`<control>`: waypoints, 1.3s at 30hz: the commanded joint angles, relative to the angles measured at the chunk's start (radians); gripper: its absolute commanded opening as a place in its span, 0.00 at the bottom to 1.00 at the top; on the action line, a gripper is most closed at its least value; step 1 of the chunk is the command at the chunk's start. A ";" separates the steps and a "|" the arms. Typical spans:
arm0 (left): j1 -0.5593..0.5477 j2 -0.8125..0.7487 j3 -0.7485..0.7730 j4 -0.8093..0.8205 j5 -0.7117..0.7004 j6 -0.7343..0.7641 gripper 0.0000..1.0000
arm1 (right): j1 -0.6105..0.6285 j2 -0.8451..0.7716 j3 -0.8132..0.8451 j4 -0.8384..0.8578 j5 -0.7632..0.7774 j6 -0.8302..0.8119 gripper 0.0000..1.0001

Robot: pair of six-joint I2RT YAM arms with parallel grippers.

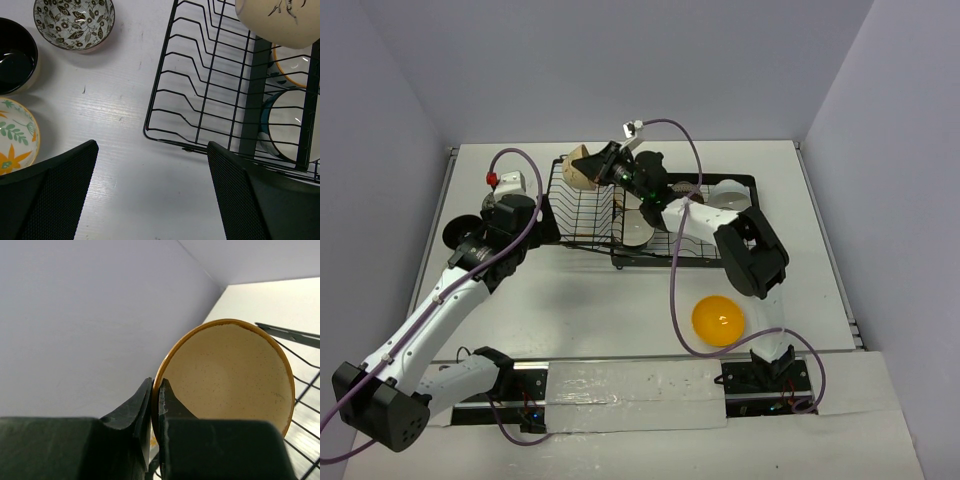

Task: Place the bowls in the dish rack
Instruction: Place the bowl in the dish rack.

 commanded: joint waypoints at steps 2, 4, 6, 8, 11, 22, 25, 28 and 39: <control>0.004 -0.007 0.014 0.012 -0.017 0.002 0.96 | 0.002 0.003 0.047 0.049 0.005 -0.026 0.00; 0.004 -0.008 0.014 0.013 -0.015 0.004 0.96 | 0.002 0.012 0.054 0.043 -0.001 -0.029 0.00; 0.004 -0.007 0.014 0.012 -0.018 0.004 0.96 | 0.002 0.026 0.057 0.042 -0.009 -0.026 0.00; 0.004 -0.007 0.014 0.012 -0.017 0.005 0.96 | 0.002 0.039 0.069 0.037 -0.014 -0.028 0.00; 0.004 -0.002 0.014 0.009 -0.021 0.004 0.96 | 0.002 0.056 0.095 0.016 -0.024 -0.032 0.00; 0.007 0.004 0.016 0.013 -0.011 0.007 0.96 | -0.007 0.039 0.167 -0.082 -0.044 -0.106 0.00; 0.007 0.004 0.014 0.013 -0.011 0.007 0.96 | -0.014 0.039 0.156 -0.072 -0.038 -0.098 0.00; 0.007 0.003 0.014 0.012 -0.012 0.007 0.96 | -0.022 0.044 0.150 -0.052 -0.040 -0.080 0.00; 0.007 0.006 0.014 0.013 -0.014 0.007 0.96 | -0.027 0.023 0.172 -0.142 -0.011 -0.162 0.00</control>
